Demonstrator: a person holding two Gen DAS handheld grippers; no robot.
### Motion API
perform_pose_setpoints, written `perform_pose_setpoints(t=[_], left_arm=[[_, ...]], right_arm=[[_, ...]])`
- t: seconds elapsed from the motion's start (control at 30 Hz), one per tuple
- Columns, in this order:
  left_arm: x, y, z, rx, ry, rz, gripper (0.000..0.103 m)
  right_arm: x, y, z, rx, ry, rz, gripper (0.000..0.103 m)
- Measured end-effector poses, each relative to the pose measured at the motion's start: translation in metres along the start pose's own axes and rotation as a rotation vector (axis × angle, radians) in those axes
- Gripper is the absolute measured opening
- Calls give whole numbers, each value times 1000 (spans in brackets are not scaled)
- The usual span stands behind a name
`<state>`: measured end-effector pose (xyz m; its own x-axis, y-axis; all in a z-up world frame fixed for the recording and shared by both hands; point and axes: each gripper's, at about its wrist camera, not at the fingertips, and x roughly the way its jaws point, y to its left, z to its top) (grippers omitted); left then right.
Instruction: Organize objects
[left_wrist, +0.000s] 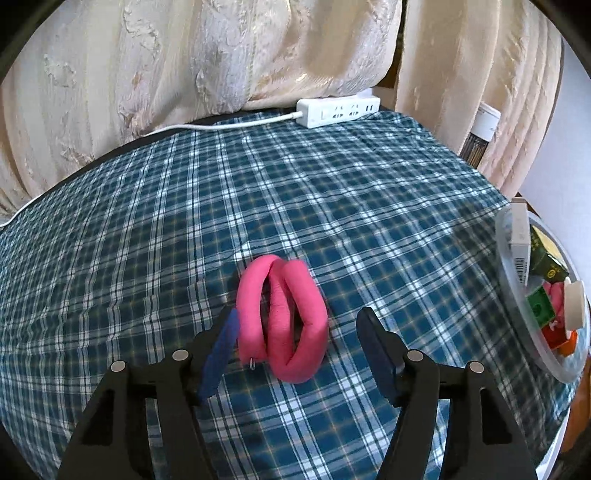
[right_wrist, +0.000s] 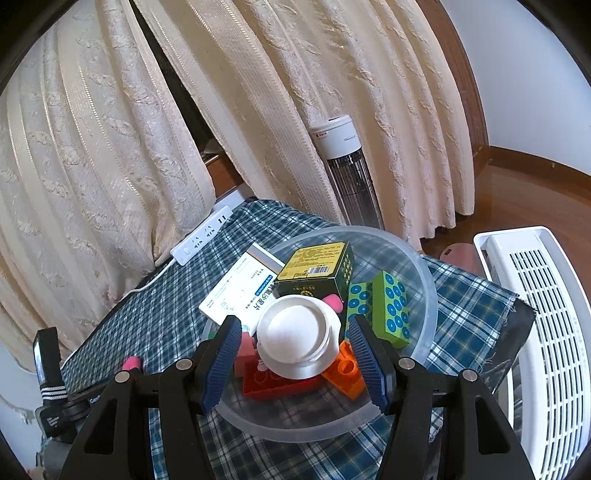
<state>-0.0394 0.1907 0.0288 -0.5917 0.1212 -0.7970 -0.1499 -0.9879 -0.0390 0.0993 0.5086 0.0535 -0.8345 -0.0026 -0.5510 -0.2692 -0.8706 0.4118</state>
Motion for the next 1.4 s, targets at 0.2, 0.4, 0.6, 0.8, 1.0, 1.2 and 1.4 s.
perform_pose_setpoints(t=[0.2,0.4,0.6,0.8,1.0,1.2,1.4], left_arm=[[6,1,-1,10,9,31,65],[5,5,-1,1,5,23,42],[-9,-7,0,34,-31,-1,41],[-27,-30,4,88,-65,-52,41],[-40,-57,8,137,-86,-104,41],[-52,-82,13,165,-96,-173,41],[-59,-113,17,212,-107,-234,41]], right_arm=[[0,-1,-1,0,2,0,64],[0,-3,0,4,3,-3,64],[0,-3,0,4,2,-2,64],[-1,-7,0,11,-5,-4,64],[-4,-14,1,21,-11,-11,64],[-10,-25,2,37,-20,-22,64],[-10,-35,1,47,-14,-27,64]])
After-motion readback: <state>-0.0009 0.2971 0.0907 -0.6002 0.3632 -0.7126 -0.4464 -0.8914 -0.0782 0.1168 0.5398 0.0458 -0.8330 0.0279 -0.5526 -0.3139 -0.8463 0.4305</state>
